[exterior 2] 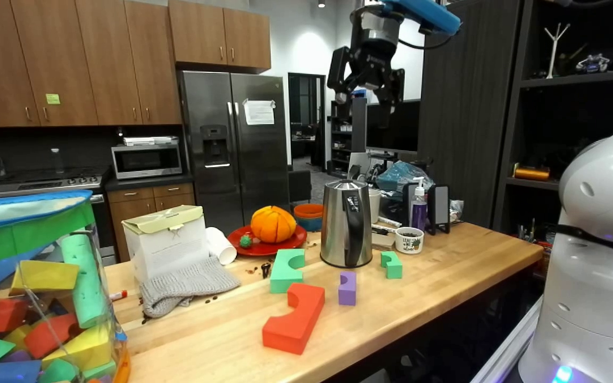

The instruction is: Open the lid of the kettle by pressing on the button at the center, push the kettle slightly forward and then close the lid

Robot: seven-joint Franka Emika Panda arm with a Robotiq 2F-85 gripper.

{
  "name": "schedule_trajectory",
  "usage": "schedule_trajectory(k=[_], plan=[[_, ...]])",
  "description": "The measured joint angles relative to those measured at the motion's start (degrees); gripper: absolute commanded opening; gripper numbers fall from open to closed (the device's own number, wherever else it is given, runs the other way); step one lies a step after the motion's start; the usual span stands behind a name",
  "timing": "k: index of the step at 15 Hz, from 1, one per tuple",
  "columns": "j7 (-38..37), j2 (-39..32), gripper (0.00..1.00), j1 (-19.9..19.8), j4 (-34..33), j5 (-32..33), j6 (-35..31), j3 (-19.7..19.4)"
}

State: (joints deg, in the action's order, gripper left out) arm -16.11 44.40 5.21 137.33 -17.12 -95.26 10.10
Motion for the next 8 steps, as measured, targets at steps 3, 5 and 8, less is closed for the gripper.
schedule_trajectory(k=[3, 5, 8], plan=[[3.73, 0.01, 1.00, 0.91, 0.04, 3.36, -3.65, 3.66], [5.63, -0.44, 1.00, 1.79, 0.02, 5.82, -8.00, 5.87], [9.05, -3.21, 1.00, 3.13, -0.19, 10.12, -16.18, 8.38]])
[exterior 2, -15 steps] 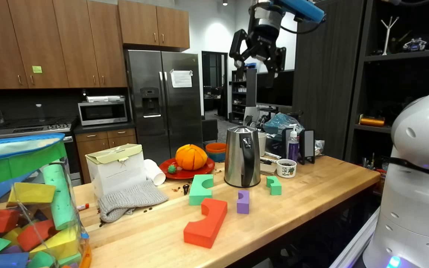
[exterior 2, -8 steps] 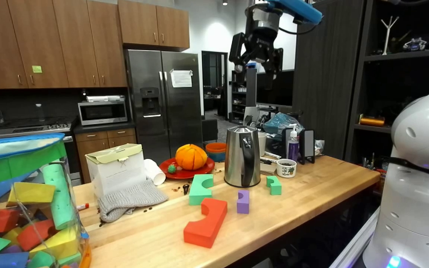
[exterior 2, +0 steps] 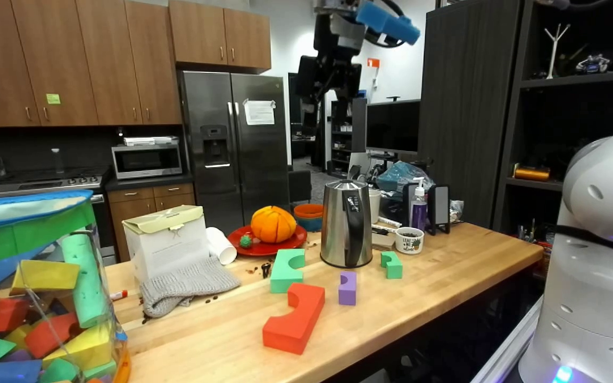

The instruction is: Open the lid of the kettle by pressing on the button at the center, push the kettle slightly forward and then close the lid

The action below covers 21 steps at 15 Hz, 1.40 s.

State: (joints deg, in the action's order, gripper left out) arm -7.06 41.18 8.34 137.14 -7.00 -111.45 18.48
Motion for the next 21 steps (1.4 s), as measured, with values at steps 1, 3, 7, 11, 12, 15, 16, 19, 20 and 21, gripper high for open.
schedule_trajectory(k=[1, 3, 7, 11, 12, 15, 16, 19, 20, 21], plan=[[1.47, -1.60, 1.00, 0.33, -0.15, 1.72, -2.89, 0.45], [4.08, -5.29, 1.00, 0.71, -0.72, 5.57, -7.46, 0.88], [3.32, -11.06, 1.00, 0.52, -2.94, 9.57, -9.63, 1.28], [3.32, -11.47, 1.00, 0.52, -3.61, 9.59, -9.63, 1.33], [3.32, -11.47, 1.00, 0.52, -3.65, 9.59, -9.63, 1.35], [3.22, -11.53, 1.00, 0.85, -3.61, 10.57, -9.71, 1.23], [3.16, -11.49, 1.00, 0.85, -3.61, 12.73, -10.18, 1.28], [4.00, -11.31, 1.00, 0.84, -3.56, 21.91, -12.01, 1.23], [4.88, -11.20, 1.00, 0.84, -3.46, 24.06, -12.61, 0.96], [6.58, -11.07, 1.00, 0.89, -3.25, 25.49, -13.43, 0.39]])
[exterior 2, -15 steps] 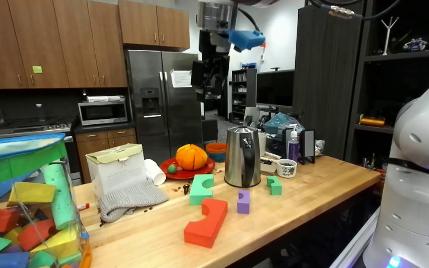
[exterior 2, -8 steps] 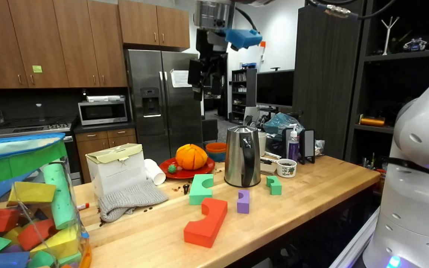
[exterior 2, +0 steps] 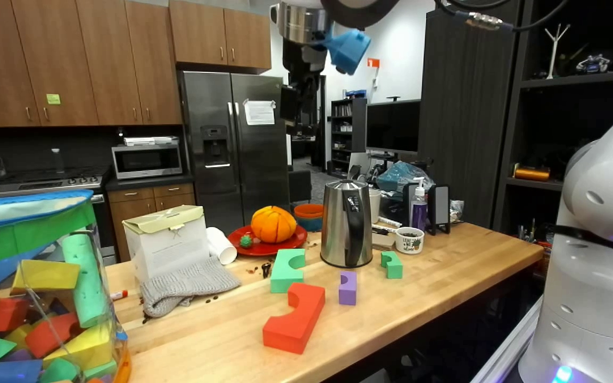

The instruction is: Open the lid of the kettle by pressing on the button at the center, push the kettle slightly forward and then close the lid

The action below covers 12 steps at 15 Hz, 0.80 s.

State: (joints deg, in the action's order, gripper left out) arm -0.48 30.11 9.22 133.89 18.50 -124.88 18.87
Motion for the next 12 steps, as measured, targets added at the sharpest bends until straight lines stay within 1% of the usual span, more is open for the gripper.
schedule_trajectory(k=[3, 6, 9, 12], plan=[[7.87, 0.16, 1.00, 0.49, 1.28, 1.92, -4.20, -3.42], [15.88, 0.05, 1.00, 0.26, 3.27, 4.70, -9.28, -8.22], [23.58, -0.36, 1.00, -0.60, 5.73, 7.40, -14.73, -13.32], [30.65, -1.35, 1.00, -1.80, 7.77, 8.49, -18.74, -17.85]])
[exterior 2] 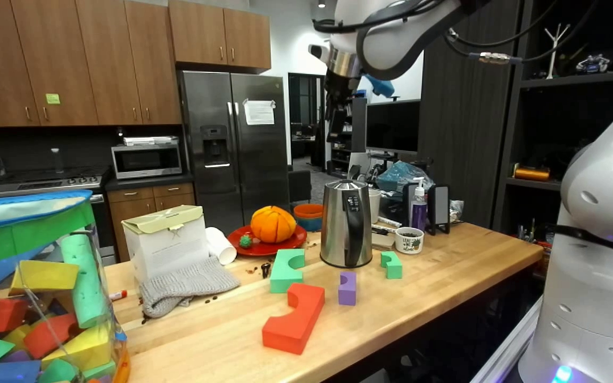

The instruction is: Open the lid of the kettle by pressing on the button at the center, push the kettle slightly forward and then close the lid

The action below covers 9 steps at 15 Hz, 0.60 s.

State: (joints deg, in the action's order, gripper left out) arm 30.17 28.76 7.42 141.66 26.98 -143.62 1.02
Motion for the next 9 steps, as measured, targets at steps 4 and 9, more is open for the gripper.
schedule_trajectory(k=[4, 9], plan=[[5.26, -2.18, 1.00, -1.08, 2.31, -0.12, -3.78, -4.45], [5.27, -5.26, 1.00, -2.97, 4.43, -0.47, -7.48, -5.73]])
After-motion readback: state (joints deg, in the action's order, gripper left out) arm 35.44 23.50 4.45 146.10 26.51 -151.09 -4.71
